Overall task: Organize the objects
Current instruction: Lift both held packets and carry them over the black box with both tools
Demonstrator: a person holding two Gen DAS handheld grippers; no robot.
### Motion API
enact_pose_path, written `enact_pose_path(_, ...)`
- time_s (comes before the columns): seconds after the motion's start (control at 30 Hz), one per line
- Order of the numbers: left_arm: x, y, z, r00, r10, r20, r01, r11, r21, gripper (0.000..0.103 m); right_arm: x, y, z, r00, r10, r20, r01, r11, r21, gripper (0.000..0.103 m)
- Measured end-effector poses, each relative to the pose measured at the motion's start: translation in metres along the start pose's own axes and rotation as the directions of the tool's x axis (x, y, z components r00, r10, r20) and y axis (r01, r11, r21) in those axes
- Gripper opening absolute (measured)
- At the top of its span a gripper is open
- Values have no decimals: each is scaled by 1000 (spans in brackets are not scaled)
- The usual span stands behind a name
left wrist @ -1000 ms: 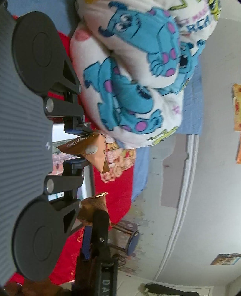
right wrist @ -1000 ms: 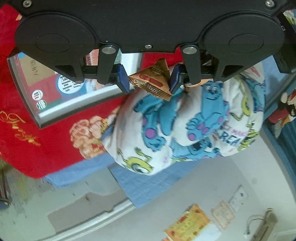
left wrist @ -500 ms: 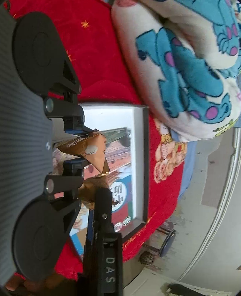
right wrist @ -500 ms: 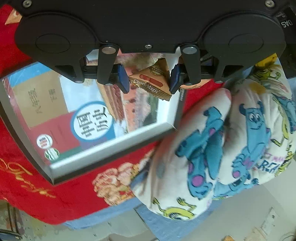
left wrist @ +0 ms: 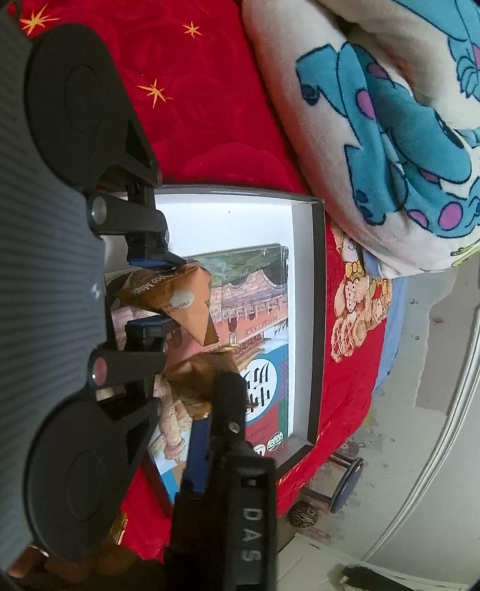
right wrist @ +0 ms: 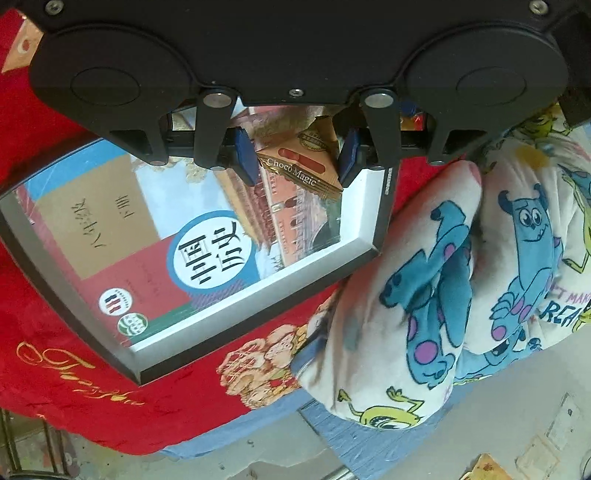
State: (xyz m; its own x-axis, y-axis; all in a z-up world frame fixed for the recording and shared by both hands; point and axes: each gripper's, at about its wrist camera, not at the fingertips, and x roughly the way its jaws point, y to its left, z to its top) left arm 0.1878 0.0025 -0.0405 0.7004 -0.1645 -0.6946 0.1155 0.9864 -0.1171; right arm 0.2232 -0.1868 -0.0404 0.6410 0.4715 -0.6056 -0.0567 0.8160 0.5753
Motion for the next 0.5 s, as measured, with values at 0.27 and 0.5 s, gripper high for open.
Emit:
enact_pose_path(0.27, 5, 0, -3, 1000, -5, -8, 5, 1000, 2, 30, 4, 9, -6, 1000, -11, -27, 10, 1000, -30, 46)
enact_pose_path(0.5, 6, 1, -4, 1000, -3, -7, 3, 1000, 1, 30, 4, 8, -8, 998, -34, -53, 33, 999, -25, 46)
